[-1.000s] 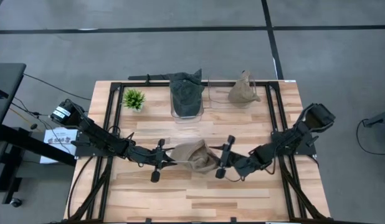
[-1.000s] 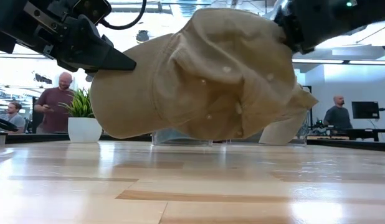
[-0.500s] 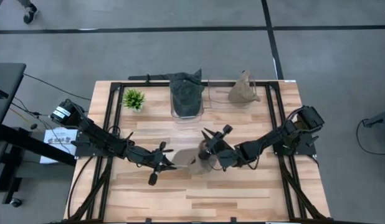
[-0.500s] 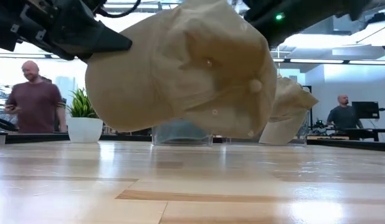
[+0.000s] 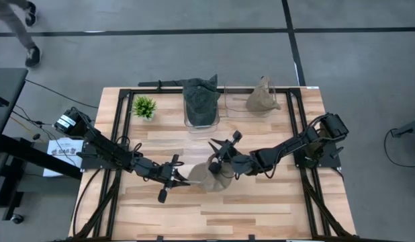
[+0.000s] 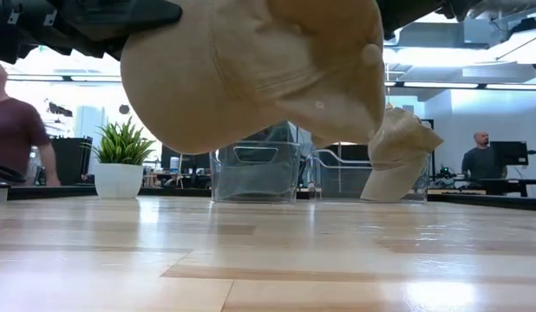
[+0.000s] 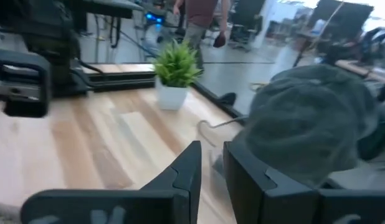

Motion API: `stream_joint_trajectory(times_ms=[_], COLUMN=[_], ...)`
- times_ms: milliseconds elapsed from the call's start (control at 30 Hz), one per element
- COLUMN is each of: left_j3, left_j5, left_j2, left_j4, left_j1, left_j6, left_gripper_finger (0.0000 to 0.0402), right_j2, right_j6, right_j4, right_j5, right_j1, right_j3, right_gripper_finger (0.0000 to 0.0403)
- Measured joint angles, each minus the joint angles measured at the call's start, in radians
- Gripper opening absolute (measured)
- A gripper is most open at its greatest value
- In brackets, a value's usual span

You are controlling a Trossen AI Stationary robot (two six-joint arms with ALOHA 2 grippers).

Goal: Pick & Place hat
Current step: Put the brown cap into the right transparent bin

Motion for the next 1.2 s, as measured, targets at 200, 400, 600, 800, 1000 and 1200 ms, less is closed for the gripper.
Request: stream_joint_trajectory(times_ms=[200,400,600,800,1000,1200], left_j3=[0.000,0.000,0.000,0.000,0.000,0.000], left_j5=[-0.013,-0.016,-0.016,-0.011,-0.009,-0.008], left_j2=[0.000,0.000,0.000,0.000,0.000,0.000], left_j4=[0.001,0.001,0.001,0.001,0.001,0.001], left_j1=[0.000,0.000,0.000,0.000,0.000,0.000], left_j6=[-0.001,-0.002,-0.003,-0.004,-0.004,-0.004], left_gripper_finger=[0.0017,0.0018,0.0019,0.0020,0.0020,0.0020], right_j2=[0.000,0.000,0.000,0.000,0.000,0.005], right_j6=[0.074,0.122,0.142,0.163,0.191,0.241], right_j4=[-0.008,-0.008,-0.027,-0.083,-0.106,-0.103], right_j5=[-0.087,-0.090,-0.061,-0.017,-0.021,-0.034], right_j1=[0.023,0.062,0.083,0.056,0.011,0.009], right_j3=[0.000,0.000,0.000,0.000,0.000,0.000], right_gripper_finger=[0.0059,0.0059,0.0052,0.0023,0.0005,0.0002])
